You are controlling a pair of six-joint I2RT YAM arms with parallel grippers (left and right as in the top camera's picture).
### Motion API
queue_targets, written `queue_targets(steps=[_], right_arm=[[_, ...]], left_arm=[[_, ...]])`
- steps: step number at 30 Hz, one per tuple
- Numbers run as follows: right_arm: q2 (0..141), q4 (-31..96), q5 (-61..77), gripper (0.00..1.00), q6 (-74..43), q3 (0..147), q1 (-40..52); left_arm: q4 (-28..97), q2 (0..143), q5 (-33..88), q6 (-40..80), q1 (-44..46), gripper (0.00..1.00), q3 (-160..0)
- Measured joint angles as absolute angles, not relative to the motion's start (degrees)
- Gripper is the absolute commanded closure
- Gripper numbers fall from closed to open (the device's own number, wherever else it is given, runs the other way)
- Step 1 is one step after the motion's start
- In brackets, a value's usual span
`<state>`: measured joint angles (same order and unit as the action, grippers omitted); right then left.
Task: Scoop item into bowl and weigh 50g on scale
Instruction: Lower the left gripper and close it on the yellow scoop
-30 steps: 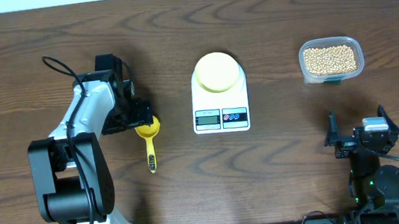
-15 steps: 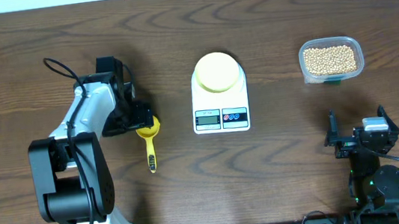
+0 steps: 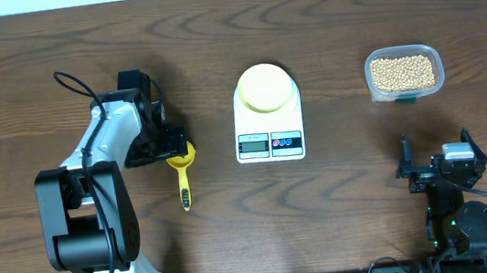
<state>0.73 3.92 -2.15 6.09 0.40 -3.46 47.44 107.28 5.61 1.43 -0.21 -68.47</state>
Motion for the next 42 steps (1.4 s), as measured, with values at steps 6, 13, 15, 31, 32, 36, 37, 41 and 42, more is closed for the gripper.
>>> queue_targets(steps=[6,13,15,31,32,36,37,41,42], right_arm=[[0.7,3.9,-2.2,0.01,6.1,0.4,-3.5],[0.7,3.9,-2.2,0.01,6.1,0.4,-3.5],[0.7,3.9,-2.2,0.01,6.1,0.4,-3.5],[0.7,3.9,-2.2,0.01,6.1,0.4,-3.5],[0.7,3.9,-2.2,0.01,6.1,0.4,-3.5],[0.7,3.9,-2.2,0.01,6.1,0.4,-3.5],[0.7,3.9,-2.2,0.01,6.1,0.4,-3.5],[0.7,3.9,-2.2,0.01,6.1,0.4,-3.5],[0.7,3.9,-2.2,0.01,6.1,0.4,-3.5]], left_arm=[[47.4,107.3,5.6,1.4,-0.2,0.11,-67.9],[47.3,107.3,5.6,1.4,-0.2,0.11,-67.8],[46.8,107.3,5.6,1.4,-0.2,0.11,-67.2],[45.7,107.3,5.6,1.4,-0.2,0.10,-65.3],[45.7,107.3,5.6,1.4,-0.2,0.10,-65.3],[45.7,107.3,5.6,1.4,-0.2,0.11,-65.3],[45.7,107.3,5.6,1.4,-0.2,0.11,-65.3],[45.7,107.3,5.6,1.1,-0.2,0.02,-65.3],[45.6,107.3,5.6,1.3,-0.2,0.02,-65.3]])
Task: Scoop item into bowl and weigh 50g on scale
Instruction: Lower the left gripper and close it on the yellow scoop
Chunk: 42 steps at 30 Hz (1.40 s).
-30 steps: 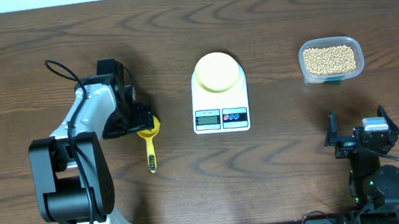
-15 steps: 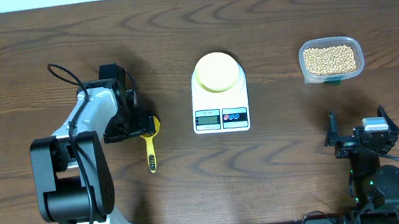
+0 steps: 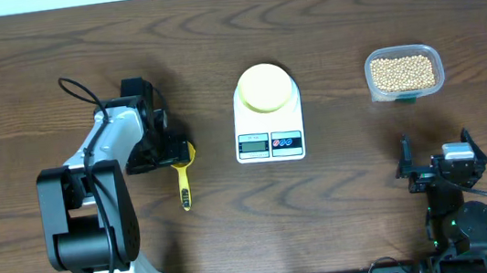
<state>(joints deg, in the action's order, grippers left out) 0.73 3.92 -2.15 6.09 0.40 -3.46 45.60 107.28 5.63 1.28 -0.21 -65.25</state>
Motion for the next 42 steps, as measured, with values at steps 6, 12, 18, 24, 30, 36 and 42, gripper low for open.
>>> queue_targets(steps=[6,12,18,24,30,36,42], right_arm=[[0.7,3.9,-2.2,0.01,6.1,0.4,-3.5],[0.7,3.9,-2.2,0.01,6.1,0.4,-3.5],[0.7,3.9,-2.2,0.01,6.1,0.4,-3.5],[0.7,3.9,-2.2,0.01,6.1,0.4,-3.5],[0.7,3.9,-2.2,0.01,6.1,0.4,-3.5],[0.7,3.9,-2.2,0.01,6.1,0.4,-3.5],[0.7,3.9,-2.2,0.01,6.1,0.4,-3.5]], left_arm=[[44.9,107.3,5.6,1.2,-0.2,0.02,-65.3],[44.9,107.3,5.6,1.2,-0.2,0.02,-65.3],[44.9,107.3,5.6,1.2,-0.2,0.07,-65.3],[44.9,107.3,5.6,1.2,-0.2,0.22,-65.3],[44.9,107.3,5.6,1.1,-0.2,0.43,-65.3],[44.9,107.3,5.6,1.1,-0.2,0.62,-65.3],[44.7,107.3,5.6,1.1,-0.2,0.78,-65.3]])
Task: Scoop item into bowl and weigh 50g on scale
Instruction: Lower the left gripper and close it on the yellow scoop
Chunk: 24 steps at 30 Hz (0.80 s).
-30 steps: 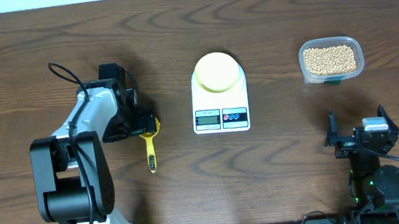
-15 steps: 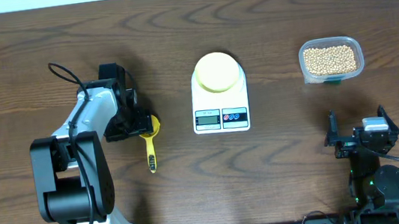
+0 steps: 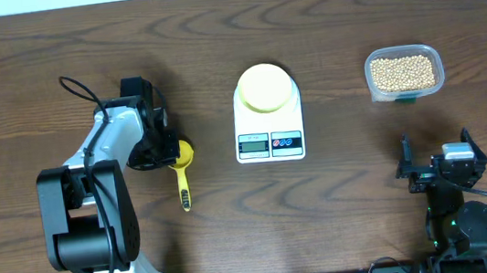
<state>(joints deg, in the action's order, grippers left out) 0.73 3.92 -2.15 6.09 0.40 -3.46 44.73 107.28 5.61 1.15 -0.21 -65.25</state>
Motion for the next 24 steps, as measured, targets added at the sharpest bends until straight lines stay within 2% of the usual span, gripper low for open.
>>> queue_targets(steps=[6,24], right_arm=[[0.7,3.9,-2.2,0.01,6.1,0.4,-3.5],[0.7,3.9,-2.2,0.01,6.1,0.4,-3.5]], left_arm=[[44.5,107.3,5.6,1.2,-0.2,0.92,-65.3],[44.5,107.3,5.7,1.1,-0.2,0.92,-65.3]])
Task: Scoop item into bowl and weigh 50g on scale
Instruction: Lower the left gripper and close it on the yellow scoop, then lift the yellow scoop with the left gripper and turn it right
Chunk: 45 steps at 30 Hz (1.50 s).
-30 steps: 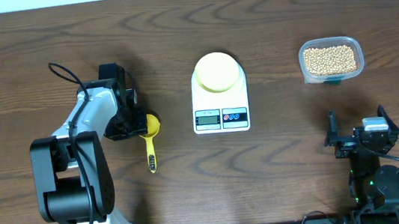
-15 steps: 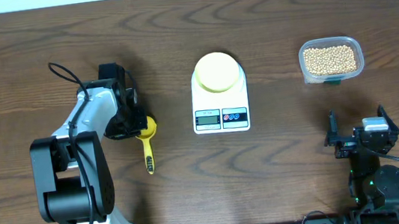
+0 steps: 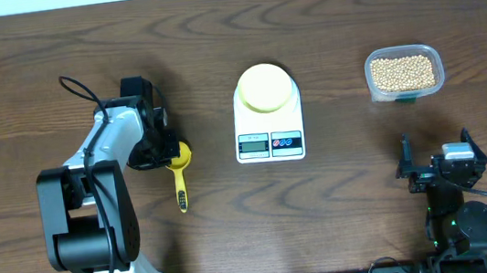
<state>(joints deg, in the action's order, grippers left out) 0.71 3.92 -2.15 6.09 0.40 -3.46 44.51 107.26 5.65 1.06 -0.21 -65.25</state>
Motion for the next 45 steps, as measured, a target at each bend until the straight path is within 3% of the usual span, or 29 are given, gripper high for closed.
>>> queue_targets(steps=[24,45], right_arm=[[0.7,3.9,-2.2,0.01,6.1,0.4,-3.5],[0.7,3.9,-2.2,0.01,6.1,0.4,-3.5]], left_arm=[[45.2,106.6,5.6,1.3,-0.2,0.92,-65.3],[45.8,92.3,5.6,5.9,-0.2,0.92,-65.3]])
